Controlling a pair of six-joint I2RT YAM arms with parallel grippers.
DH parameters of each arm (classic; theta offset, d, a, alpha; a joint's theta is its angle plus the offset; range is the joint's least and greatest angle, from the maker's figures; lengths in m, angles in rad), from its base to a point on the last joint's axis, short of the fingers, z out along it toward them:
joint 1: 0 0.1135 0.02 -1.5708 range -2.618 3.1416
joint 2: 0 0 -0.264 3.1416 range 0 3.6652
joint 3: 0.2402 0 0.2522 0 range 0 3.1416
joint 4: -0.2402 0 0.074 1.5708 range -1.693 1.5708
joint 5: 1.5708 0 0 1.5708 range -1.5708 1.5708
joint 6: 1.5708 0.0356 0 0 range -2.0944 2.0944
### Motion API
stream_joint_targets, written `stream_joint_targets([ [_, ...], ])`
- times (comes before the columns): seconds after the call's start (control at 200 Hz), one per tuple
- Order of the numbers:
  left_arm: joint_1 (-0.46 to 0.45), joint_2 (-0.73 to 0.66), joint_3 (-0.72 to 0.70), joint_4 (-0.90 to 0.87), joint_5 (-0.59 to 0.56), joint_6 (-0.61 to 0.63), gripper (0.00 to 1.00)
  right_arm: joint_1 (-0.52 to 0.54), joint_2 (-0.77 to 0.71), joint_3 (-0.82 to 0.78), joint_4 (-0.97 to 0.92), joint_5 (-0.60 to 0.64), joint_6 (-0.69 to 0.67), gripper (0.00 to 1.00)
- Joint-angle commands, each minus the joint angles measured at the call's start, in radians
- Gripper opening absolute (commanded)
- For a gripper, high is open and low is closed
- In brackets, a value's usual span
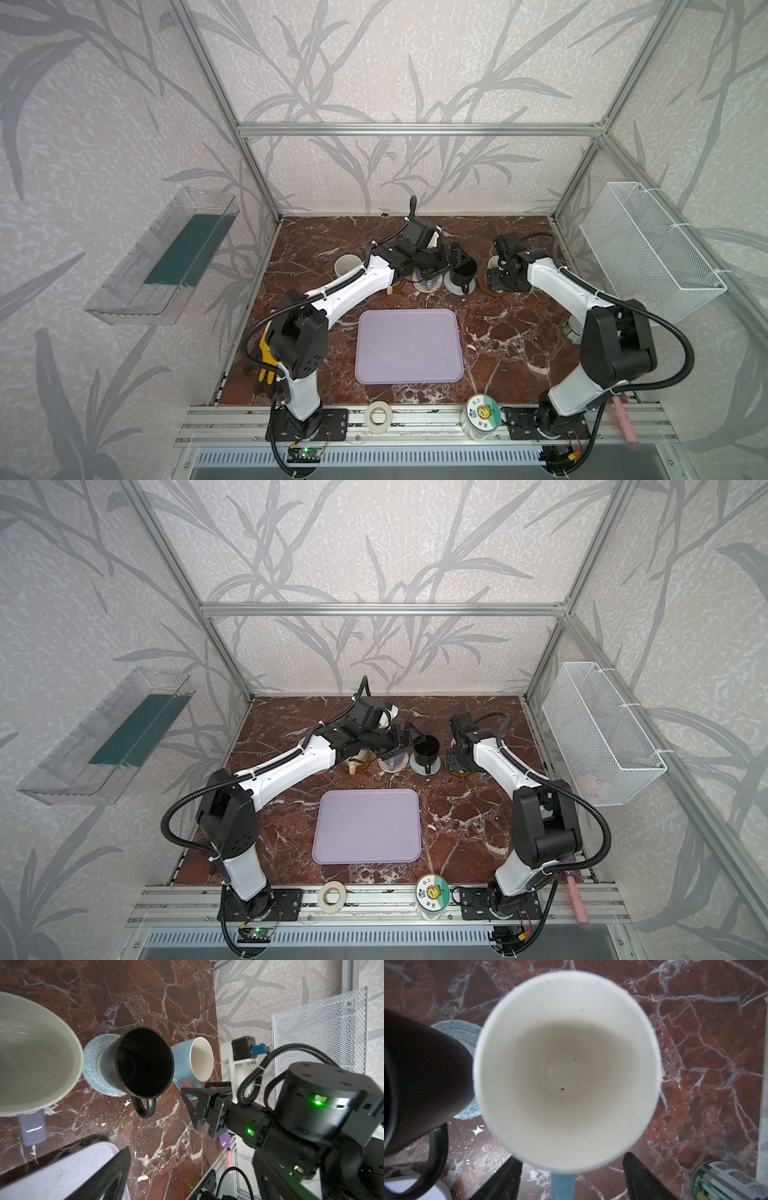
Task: Place cups on coasters
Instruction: Place the cup on the coaster.
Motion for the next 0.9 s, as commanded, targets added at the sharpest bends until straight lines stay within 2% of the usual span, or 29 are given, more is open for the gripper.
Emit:
stream_joint_targets([
  [0.0,-0.004,-0.066,-0.019,-0.042,-0.066,0.05,0.94,-0.005,-0.091,0.032,-0.055,-0.03,-0.002,0.98],
  [0.19,-0.005,-0.174,-0.058,-0.156,-0.272,0.22,0.96,-0.003,-0.273,-0.02,-0.02,-0.058,-0.046,0.99],
  [0.315,0.007,-0.282,-0.129,-0.19,-0.433,0.289,0.97,-0.003,-0.429,-0.119,0.05,-0.019,-0.079,0.99],
  [0.46,0.036,-0.417,-0.231,-0.178,-0.508,0.361,0.97,-0.003,-0.531,-0.168,0.048,0.02,-0.125,0.99],
  [0.56,0.048,-0.5,-0.324,-0.164,-0.583,0.443,0.95,-0.003,-0.551,-0.187,0.048,-0.001,-0.132,0.99],
  [0.62,0.048,-0.567,-0.429,-0.101,-0.653,0.496,0.9,-0.003,-0.55,-0.205,0.067,-0.022,-0.14,0.99],
  [0.74,0.053,-0.731,-0.694,0.143,-0.831,0.571,0.89,-0.003,-0.556,-0.246,0.132,-0.007,-0.133,0.99],
  [0.835,0.066,-0.831,-0.887,0.376,-0.901,0.723,0.86,-0.003,-0.584,-0.331,0.25,0.02,-0.126,0.99],
  [0.895,0.079,-0.865,-0.976,0.497,-0.973,0.803,0.92,-0.003,-0.604,-0.415,0.361,0.067,-0.109,0.95],
])
